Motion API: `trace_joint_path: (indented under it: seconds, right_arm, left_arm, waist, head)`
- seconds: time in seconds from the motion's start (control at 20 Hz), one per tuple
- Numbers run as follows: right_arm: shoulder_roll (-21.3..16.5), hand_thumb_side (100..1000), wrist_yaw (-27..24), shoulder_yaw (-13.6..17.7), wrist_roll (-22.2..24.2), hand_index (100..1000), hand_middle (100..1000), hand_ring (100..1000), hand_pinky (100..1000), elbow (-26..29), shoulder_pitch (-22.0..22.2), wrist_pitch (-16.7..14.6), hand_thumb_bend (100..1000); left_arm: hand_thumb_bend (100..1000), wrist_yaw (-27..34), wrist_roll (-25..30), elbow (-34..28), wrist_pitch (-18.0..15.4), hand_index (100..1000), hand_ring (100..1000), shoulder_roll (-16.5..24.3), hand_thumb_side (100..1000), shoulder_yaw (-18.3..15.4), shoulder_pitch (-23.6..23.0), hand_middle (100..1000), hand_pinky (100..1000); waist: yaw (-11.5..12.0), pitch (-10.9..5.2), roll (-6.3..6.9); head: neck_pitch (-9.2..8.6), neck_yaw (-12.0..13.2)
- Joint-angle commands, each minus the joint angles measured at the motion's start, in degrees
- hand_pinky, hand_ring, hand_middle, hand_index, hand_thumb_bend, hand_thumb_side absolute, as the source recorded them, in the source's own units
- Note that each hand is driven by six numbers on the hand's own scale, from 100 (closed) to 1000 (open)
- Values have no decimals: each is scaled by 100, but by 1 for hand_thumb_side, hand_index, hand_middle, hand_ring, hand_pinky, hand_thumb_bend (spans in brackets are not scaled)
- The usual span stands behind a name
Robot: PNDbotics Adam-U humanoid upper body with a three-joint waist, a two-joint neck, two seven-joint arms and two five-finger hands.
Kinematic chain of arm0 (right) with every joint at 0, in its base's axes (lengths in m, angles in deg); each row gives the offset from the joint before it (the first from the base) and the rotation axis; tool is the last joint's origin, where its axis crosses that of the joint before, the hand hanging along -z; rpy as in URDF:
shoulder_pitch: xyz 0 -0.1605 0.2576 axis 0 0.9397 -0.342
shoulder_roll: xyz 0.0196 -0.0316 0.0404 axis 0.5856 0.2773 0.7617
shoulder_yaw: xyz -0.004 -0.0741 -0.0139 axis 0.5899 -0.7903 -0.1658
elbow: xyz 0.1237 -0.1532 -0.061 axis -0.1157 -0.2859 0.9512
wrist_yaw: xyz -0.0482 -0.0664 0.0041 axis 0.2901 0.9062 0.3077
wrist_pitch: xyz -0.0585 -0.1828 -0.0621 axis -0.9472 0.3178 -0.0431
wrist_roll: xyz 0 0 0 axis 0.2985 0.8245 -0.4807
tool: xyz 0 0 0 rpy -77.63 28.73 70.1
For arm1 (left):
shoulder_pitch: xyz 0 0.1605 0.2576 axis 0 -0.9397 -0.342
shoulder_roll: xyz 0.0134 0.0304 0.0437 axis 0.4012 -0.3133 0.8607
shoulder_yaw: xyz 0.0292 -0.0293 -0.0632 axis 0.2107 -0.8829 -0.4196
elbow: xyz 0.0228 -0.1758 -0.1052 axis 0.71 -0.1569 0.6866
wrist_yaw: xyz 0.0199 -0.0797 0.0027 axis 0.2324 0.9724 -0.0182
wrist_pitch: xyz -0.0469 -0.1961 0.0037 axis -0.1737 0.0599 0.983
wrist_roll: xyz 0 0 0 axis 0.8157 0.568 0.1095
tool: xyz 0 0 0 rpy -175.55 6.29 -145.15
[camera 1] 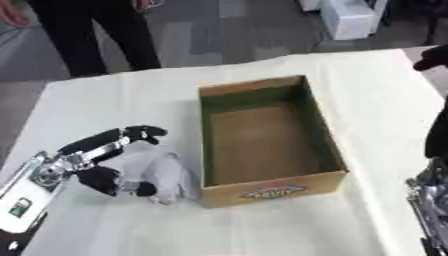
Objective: Pick up objects on the table and place them in the box.
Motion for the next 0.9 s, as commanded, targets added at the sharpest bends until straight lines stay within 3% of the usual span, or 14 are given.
trace_joint_path:
  seconds: [0.05,0.9]
  right_arm:
    - [15,859,-21,-10,10,654,552,485,413,76,-123,-28,100]
    - [26,860,-50,-27,33,653,551,484,412,76,-207,-45,100]
  left_arm:
    - [681,-83,-29,63,-43,1000,889,86,728,-75,132,935,1000]
    - [662,1142,551,287,169,1000,867,-65,733,55,55,935,1000]
  waist:
    - [-13,-63,-18]
    - [-91,-25,16]
  head:
    - [-26,-12]
    - [16,-64]
